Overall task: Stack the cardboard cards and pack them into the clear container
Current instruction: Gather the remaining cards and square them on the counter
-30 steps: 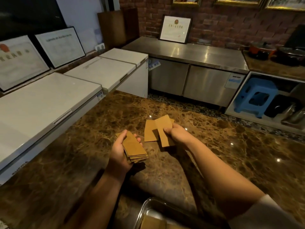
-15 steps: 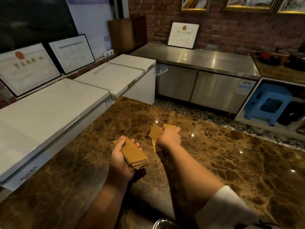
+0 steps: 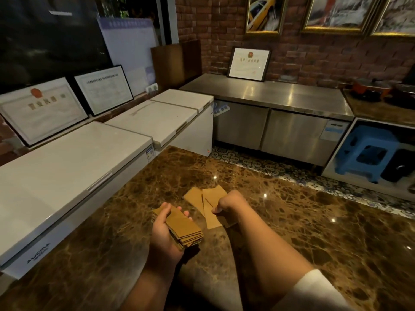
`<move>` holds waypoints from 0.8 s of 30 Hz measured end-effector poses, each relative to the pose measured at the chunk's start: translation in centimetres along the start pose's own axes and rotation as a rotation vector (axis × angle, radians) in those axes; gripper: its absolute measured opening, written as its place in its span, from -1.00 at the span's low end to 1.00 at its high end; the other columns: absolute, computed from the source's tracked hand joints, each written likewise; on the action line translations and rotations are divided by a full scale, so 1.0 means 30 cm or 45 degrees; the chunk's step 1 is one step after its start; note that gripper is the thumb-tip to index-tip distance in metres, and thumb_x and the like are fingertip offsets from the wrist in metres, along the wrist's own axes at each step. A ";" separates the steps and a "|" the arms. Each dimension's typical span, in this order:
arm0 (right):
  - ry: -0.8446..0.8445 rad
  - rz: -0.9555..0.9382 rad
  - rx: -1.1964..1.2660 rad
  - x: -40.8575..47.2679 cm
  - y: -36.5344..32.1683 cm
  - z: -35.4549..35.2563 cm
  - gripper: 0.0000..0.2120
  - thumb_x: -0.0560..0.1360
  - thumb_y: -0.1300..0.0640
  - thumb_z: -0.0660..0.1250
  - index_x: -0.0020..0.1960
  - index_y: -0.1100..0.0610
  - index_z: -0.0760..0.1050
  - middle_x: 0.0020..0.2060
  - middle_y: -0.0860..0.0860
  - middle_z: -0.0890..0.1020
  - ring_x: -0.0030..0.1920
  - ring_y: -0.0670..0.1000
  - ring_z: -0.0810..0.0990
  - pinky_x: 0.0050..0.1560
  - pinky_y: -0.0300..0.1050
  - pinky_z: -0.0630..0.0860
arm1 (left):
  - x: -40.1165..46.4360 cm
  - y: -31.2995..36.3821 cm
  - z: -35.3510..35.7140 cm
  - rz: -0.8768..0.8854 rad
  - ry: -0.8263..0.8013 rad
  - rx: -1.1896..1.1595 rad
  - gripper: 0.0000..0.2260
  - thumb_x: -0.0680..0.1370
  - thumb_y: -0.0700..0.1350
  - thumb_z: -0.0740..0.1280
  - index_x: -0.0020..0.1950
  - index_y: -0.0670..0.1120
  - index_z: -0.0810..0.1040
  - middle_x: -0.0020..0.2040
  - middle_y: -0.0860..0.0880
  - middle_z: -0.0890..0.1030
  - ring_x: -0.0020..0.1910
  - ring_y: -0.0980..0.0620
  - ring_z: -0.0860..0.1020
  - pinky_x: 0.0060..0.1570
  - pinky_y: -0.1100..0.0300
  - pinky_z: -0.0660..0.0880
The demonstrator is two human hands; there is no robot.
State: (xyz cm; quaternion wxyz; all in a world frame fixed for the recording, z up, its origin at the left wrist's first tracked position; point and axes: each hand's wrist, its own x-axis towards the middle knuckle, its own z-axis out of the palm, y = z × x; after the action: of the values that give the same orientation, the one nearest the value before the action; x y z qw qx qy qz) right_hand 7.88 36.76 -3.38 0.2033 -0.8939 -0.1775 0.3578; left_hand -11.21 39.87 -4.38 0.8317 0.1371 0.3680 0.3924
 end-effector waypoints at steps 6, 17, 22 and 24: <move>-0.134 -0.096 0.261 -0.049 0.068 -0.074 -0.36 0.40 0.13 0.58 0.39 0.27 0.41 0.28 0.19 0.57 0.27 0.20 0.55 0.27 0.06 0.51 | 0.001 0.024 0.032 -0.045 -0.015 0.007 -0.71 0.65 -0.07 0.29 0.36 0.00 0.38 -0.12 -0.10 0.54 -0.23 -0.04 0.55 -0.13 0.05 0.51; -0.058 -0.441 -0.356 -0.048 -0.027 0.106 -0.18 0.29 0.01 0.62 0.44 0.16 0.33 0.35 0.15 0.51 0.34 0.19 0.49 0.30 0.05 0.49 | 0.050 0.101 -0.007 -0.070 0.295 0.123 -0.80 0.63 -0.03 0.29 -0.09 -0.14 0.45 -0.18 -0.12 0.47 -0.24 -0.06 0.52 -0.23 0.05 0.49; -0.099 -0.317 -0.240 -0.052 -0.043 0.089 -0.26 0.31 0.03 0.62 0.39 0.16 0.41 0.33 0.17 0.48 0.32 0.19 0.47 0.30 0.08 0.49 | 0.054 0.122 -0.051 -0.028 0.234 0.085 -0.81 0.64 -0.03 0.27 -0.01 -0.16 0.48 -0.12 -0.12 0.49 -0.21 -0.06 0.53 -0.20 0.07 0.49; -0.165 -0.368 0.077 -0.081 -0.017 0.048 -0.58 0.36 0.13 0.60 0.16 0.15 0.57 0.12 0.10 0.65 0.07 0.06 0.63 0.12 0.00 0.58 | 0.048 0.125 -0.047 0.067 0.124 0.065 -0.85 0.65 -0.07 0.26 0.18 -0.10 0.47 -0.07 -0.10 0.52 -0.19 -0.05 0.56 -0.17 0.08 0.51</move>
State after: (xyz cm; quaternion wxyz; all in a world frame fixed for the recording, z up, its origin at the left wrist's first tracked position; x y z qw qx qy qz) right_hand 5.12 36.41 -2.72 0.2677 -0.8275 -0.3063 0.3870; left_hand -13.70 43.33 -4.15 0.7985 0.1486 0.4140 0.4110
